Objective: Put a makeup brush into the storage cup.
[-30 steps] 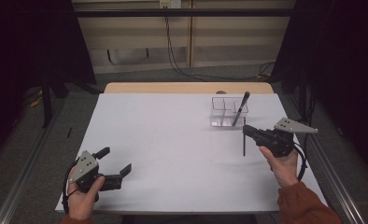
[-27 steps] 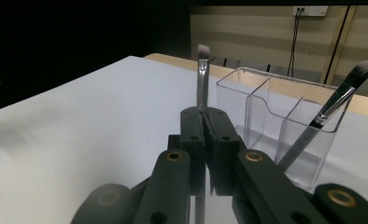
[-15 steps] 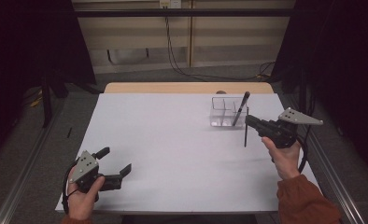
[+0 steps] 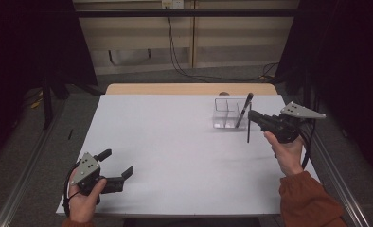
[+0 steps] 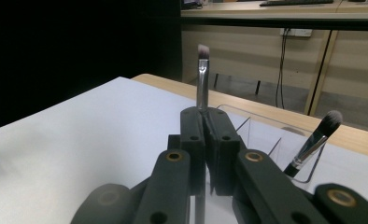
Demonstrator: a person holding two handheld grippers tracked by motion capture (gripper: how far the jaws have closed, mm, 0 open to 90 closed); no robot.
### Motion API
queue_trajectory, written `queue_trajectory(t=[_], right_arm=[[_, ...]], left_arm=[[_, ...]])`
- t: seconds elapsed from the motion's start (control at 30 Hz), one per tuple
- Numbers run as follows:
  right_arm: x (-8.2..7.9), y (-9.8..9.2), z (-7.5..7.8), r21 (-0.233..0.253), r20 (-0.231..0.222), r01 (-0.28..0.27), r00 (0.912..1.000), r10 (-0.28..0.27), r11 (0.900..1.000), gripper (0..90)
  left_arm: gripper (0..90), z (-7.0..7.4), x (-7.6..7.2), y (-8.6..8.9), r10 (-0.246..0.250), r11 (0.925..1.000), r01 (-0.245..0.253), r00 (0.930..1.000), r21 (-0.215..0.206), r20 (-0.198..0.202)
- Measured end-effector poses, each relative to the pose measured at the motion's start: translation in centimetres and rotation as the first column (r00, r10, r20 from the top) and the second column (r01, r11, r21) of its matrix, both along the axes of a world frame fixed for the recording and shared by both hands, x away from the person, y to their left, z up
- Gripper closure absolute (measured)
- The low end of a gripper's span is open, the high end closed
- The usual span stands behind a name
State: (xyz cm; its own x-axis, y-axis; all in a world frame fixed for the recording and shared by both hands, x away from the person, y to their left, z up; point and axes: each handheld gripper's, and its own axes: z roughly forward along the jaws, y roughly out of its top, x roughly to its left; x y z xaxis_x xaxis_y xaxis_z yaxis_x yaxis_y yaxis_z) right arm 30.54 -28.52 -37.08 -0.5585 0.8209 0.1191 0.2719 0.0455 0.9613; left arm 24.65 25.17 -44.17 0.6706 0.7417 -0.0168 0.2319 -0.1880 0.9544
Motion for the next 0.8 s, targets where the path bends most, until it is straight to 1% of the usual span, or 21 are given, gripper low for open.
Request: queue_trajectory(t=[0.07,0.17,0.37,0.47,0.67,0.8], right_arm=[[0.2,0.0,0.2,0.002,0.003,0.002,1.0000,-0.002,1.000,86.2],[0.6,-0.1,0.6,-0.001,0.006,0.019,0.9998,-0.019,1.000,86.2],[1.4,-0.3,1.2,0.000,0.012,0.046,0.9988,-0.046,0.999,86.1],[1.7,-0.3,1.3,0.001,0.008,0.063,0.9980,-0.063,0.998,86.1],[2.8,-0.3,1.6,0.002,0.017,0.092,0.9956,-0.092,0.996,86.1],[3.4,-0.2,1.9,-0.010,0.023,0.107,0.9940,-0.107,0.994,86.1]], left_arm=[[2.5,0.0,0.0,0.0,0.004,1.0000,-0.004,1.0000,0.000,0.001],[2.5,0.0,0.0,0.0,0.009,1.0000,-0.009,1.0000,-0.001,0.002],[2.5,0.0,0.0,0.0,0.005,1.0000,-0.005,1.0000,0.000,0.001],[2.5,0.0,0.1,0.0,0.003,1.0000,-0.003,1.0000,0.002,0.000],[2.5,0.0,0.0,0.0,0.002,1.0000,-0.002,1.0000,0.001,0.001],[2.5,0.0,0.0,0.0,0.001,1.0000,-0.001,1.0000,0.002,0.002]])
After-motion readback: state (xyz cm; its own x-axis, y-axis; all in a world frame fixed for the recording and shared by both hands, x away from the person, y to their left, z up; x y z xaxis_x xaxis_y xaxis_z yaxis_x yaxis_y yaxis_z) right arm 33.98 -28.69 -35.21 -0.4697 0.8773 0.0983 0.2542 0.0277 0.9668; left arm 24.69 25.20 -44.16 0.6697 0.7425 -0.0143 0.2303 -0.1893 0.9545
